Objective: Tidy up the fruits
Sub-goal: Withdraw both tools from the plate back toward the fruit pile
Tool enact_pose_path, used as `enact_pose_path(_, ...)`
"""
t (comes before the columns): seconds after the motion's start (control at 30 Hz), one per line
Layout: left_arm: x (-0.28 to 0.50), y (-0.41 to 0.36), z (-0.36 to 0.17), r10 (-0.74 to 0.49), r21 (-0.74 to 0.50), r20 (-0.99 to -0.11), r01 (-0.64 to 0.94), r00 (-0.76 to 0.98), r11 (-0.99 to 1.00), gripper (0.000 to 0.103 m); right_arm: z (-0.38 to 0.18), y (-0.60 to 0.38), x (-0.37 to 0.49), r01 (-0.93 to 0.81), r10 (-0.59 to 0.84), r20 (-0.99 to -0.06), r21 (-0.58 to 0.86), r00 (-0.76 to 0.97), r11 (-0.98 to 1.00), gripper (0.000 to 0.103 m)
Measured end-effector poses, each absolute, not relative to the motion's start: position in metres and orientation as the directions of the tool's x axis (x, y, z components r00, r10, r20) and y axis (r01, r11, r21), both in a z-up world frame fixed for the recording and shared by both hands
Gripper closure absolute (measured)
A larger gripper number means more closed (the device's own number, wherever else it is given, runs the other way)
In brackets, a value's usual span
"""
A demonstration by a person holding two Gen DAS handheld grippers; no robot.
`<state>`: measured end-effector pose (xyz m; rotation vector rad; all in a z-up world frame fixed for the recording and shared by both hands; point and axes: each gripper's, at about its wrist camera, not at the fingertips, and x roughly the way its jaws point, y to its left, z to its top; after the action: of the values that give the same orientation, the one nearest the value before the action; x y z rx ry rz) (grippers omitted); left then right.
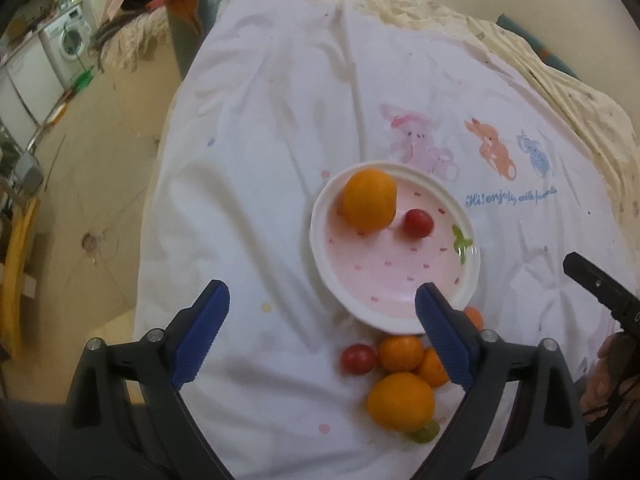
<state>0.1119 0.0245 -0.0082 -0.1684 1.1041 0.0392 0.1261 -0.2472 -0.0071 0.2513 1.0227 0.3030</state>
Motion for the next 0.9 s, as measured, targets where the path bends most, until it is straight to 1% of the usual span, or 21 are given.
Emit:
enact_pose_path(0.17, 0.107, 0.023, -0.020, -0.058, -0.119, -0.919, -0.133, 0.391, 0.984, 0.011, -0.015, -0.247, 0.114, -0.105, 0.342, -0.823, 0.332, 0.454, 0.937, 0.010)
enact_pose_path(0.4, 0.101, 0.022, -0.042, -0.097, -0.153, -0.953, -0.180, 0.287, 0.972, 0.011, -0.022, -0.250, 0.106, -0.060, 0.368, -0.824, 0.381, 0.430, 0.923, 0.010)
enact_pose_path(0.57, 0.097, 0.010, -0.054, -0.109, -0.146, -0.967, -0.150, 0.231, 0.978, 0.011, -0.030, -0.249, 0.111, -0.032, 0.363, -0.841, 0.384, 0.401, 0.923, 0.010)
enact_pose_path(0.77, 0.083, -0.014, -0.076, -0.205, -0.220, -0.972, -0.144, 0.112, 0.965, 0.011, -0.038, -0.247, 0.112, -0.021, 0.352, -0.861, 0.371, 0.367, 0.928, 0.010)
enact_pose_path(0.9, 0.077, -0.037, -0.087, -0.207, -0.214, -0.975, -0.098, 0.081, 0.972, 0.011, -0.038, -0.247, 0.113, -0.016, 0.356, -0.859, 0.377, 0.367, 0.926, 0.010)
